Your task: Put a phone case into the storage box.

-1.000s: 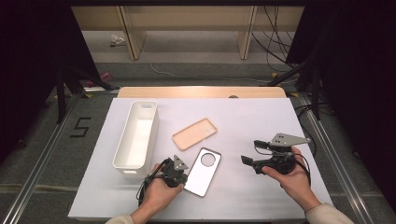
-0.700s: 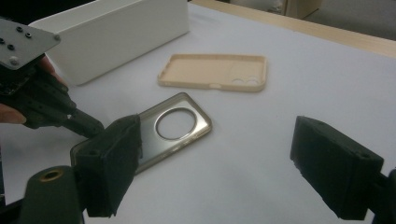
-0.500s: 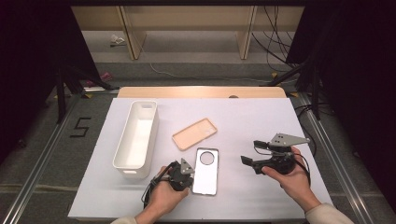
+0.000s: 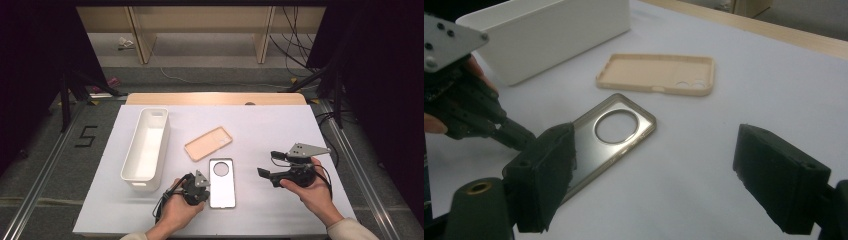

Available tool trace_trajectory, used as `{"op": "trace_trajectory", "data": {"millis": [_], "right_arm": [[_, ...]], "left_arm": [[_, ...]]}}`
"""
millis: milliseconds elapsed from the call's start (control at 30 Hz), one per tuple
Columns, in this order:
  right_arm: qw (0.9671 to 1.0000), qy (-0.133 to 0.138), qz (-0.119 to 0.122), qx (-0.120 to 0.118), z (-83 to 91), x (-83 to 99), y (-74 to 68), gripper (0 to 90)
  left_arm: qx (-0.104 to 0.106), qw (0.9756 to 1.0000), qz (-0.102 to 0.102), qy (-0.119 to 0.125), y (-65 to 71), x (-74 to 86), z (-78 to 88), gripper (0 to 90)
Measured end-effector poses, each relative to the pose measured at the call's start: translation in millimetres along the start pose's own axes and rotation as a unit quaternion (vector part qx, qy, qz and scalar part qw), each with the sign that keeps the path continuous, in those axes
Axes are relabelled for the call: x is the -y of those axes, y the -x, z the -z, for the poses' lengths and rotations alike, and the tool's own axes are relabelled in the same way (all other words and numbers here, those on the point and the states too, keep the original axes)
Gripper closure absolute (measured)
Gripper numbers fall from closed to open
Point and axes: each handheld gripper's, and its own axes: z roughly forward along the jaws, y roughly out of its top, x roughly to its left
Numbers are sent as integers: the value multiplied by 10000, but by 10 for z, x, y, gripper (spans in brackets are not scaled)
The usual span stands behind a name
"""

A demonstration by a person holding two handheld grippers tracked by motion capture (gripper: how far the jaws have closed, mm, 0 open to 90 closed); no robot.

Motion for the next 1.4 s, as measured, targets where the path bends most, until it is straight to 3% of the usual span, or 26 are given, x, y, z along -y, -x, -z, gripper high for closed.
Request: {"op": "trace_trajectory", "data": {"millis": [233,300,400,567,667,767,867,1067,1267,1400], "right_arm": [[9987,-269,395,-158,-63,-23,-100,182],[9971,-383,625,-218,-111,-48,-162,179],[9957,-459,735,-327,-169,-76,-216,173],[9914,-675,1005,-496,-275,-102,-306,169],[9886,-818,1104,-621,-323,-116,-347,170],[9849,-977,1229,-727,-383,-127,-393,169],[9797,-1175,1406,-819,-445,-145,-445,170],[9687,-1493,1741,-953,-548,-179,-532,170],[9606,-1784,1823,-1100,-626,-208,-594,176],[9495,-2068,2030,-1201,-711,-221,-680,189]], "left_arm": [[-100,9991,-42,401,-117,5,214,784],[-168,9972,32,721,-224,28,356,667],[-202,9931,123,1152,-298,61,500,487],[-213,9843,58,1750,-353,150,700,196],[-211,9810,47,1927,-366,194,776,138],[-210,9796,8,1999,-369,219,802,66],[-228,9805,-42,1950,-376,237,802,3],[-359,9797,-42,1973,-394,253,805,0],[-441,9796,-67,1961,-418,257,795,0],[-430,9795,-82,1967,-408,254,781,0]]}}
